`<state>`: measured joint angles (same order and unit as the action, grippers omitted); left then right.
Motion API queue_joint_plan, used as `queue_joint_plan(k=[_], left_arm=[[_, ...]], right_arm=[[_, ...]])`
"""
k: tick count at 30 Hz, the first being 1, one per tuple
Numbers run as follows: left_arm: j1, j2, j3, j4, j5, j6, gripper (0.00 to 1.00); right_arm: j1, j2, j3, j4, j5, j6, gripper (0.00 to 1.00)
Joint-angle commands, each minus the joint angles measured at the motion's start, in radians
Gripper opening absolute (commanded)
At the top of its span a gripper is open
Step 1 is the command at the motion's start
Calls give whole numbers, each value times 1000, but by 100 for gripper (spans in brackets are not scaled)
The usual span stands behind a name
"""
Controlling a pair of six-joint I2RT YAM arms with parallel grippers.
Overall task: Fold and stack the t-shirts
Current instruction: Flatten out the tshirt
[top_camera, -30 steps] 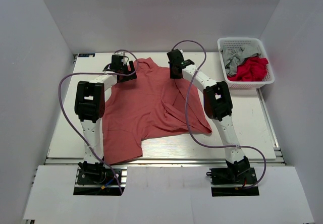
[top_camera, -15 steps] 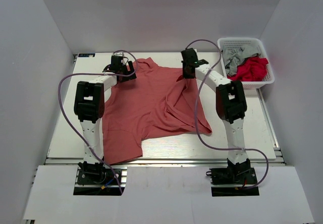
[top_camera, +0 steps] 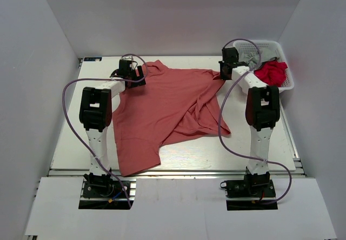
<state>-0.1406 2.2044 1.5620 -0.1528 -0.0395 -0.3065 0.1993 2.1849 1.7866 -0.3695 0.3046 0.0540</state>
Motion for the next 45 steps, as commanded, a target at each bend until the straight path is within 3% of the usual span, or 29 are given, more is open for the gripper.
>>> queue_joint_plan(k=[1, 2, 3, 4, 7, 12, 19, 27, 33, 41, 45], left_arm=[[18, 38, -42, -139, -34, 17, 99], [18, 38, -42, -139, -34, 17, 99], [18, 38, -33, -139, -34, 29, 99], [18, 38, -33, -139, -34, 29, 99], [18, 48, -23, -127, -10, 49, 99], [18, 48, 12, -126, 24, 60, 99], [18, 26, 33, -126, 47, 60, 99], [9, -100, -37, -119, 115, 60, 99], [-2, -201, -187, -50, 240, 35, 99], [-2, -239, -318, -39, 216, 7, 99], [-2, -230, -336, -28, 198, 7, 99]], right_arm=[[-17, -42, -7, 70, 19, -95, 0], [-30, -40, 3, 70, 13, -103, 1], [-32, -40, 7, 73, 1, -111, 9], [-35, -39, 11, 63, -57, -129, 26], [-28, -57, 43, 17, -156, -151, 47], [0, -161, -24, 3, -370, -128, 63], [69, -358, -272, 3, -475, -10, 65], [161, -505, -578, -72, -317, -26, 61], [202, -444, -596, 1, -246, -25, 58], [221, -300, -530, 58, -193, -23, 54], [218, -277, -539, 102, -125, 26, 47]])
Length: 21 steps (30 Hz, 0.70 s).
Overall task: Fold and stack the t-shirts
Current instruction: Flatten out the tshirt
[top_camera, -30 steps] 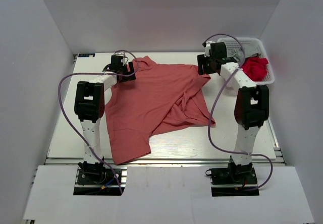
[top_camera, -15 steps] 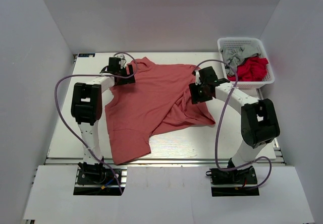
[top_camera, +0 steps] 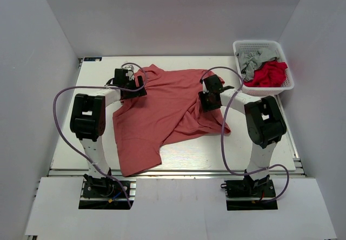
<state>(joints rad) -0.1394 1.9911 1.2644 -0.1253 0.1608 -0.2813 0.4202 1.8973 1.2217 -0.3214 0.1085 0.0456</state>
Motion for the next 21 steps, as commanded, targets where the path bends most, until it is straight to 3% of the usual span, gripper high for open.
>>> queue_joint_plan(k=[1, 7, 9, 11, 15, 21], left_arm=[[7, -6, -39, -47, -3, -18, 99], [17, 70, 39, -102, -96, -18, 99], [17, 89, 53, -111, -130, -18, 99], [17, 104, 78, -120, -144, -18, 99], [17, 155, 140, -120, -185, -18, 99], [17, 212, 196, -140, -224, -9, 99]], right_arm=[[-6, 11, 21, 58, 79, 40, 46], [-9, 25, 22, 47, 160, 72, 33], [-15, 22, 21, 50, 183, 83, 16], [-20, 19, 22, 48, 212, 92, 6], [-32, -10, 29, 44, 224, 103, 0], [-70, -53, 21, 50, 247, 145, 0]])
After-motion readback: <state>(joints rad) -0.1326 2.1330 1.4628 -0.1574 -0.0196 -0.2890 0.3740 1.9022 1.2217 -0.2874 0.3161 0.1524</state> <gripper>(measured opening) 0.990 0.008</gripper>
